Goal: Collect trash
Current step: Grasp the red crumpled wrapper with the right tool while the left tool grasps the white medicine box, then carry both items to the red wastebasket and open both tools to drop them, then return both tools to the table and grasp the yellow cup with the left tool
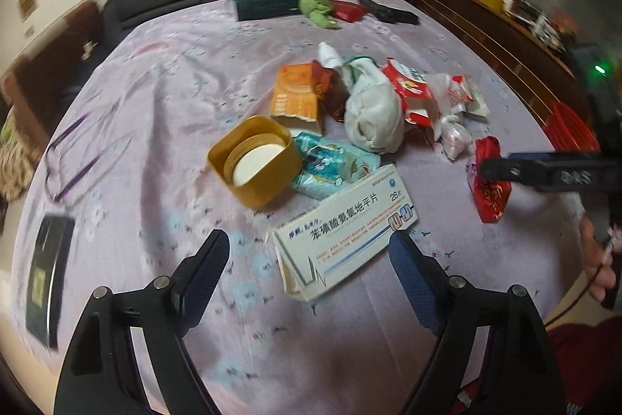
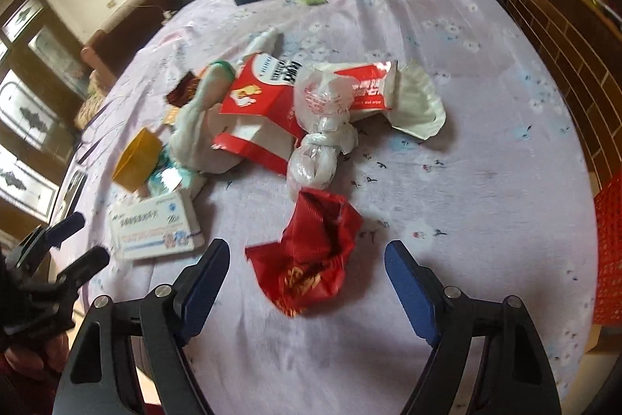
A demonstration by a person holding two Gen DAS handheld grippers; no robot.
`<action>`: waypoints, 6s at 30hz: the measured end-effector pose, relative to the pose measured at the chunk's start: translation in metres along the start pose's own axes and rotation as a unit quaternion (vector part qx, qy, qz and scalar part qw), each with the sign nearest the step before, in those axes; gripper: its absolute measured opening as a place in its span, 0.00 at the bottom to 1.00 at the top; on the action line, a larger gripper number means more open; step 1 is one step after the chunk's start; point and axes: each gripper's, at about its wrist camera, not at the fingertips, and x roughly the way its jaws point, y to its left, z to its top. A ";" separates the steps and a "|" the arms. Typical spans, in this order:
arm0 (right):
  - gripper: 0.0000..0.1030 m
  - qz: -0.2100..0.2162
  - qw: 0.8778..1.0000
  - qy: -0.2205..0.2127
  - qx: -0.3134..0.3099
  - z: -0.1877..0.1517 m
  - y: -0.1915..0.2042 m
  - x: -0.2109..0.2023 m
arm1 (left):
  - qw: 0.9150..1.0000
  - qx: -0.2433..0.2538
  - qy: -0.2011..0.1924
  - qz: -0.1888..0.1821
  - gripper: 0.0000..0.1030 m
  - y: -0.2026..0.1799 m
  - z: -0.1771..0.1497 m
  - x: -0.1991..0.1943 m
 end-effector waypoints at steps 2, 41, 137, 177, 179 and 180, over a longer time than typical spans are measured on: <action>0.81 -0.005 1.000 0.006 0.011 0.004 0.000 0.009 | 1.000 0.025 0.006 -0.005 0.81 -0.001 0.004 0.005; 0.41 -0.065 0.997 -0.012 0.042 -0.030 -0.001 -0.036 | 0.991 0.116 0.005 -0.069 0.58 -0.029 -0.002 0.044; 0.71 -0.053 0.970 -0.181 0.156 -0.039 -0.239 -0.216 | 0.978 0.111 -0.013 -0.175 0.72 -0.300 0.106 0.014; 0.70 -0.042 0.992 -0.102 0.057 0.001 -0.034 -0.103 | 0.980 -0.172 0.102 -0.018 0.47 0.098 0.047 0.081; 0.70 -0.046 0.992 -0.099 0.058 0.002 -0.033 -0.100 | 0.980 -0.164 0.108 -0.025 0.39 0.096 0.051 0.090; 0.70 -0.048 0.992 -0.098 0.057 0.002 -0.032 -0.099 | 0.981 -0.160 0.104 -0.023 0.37 0.095 0.052 0.091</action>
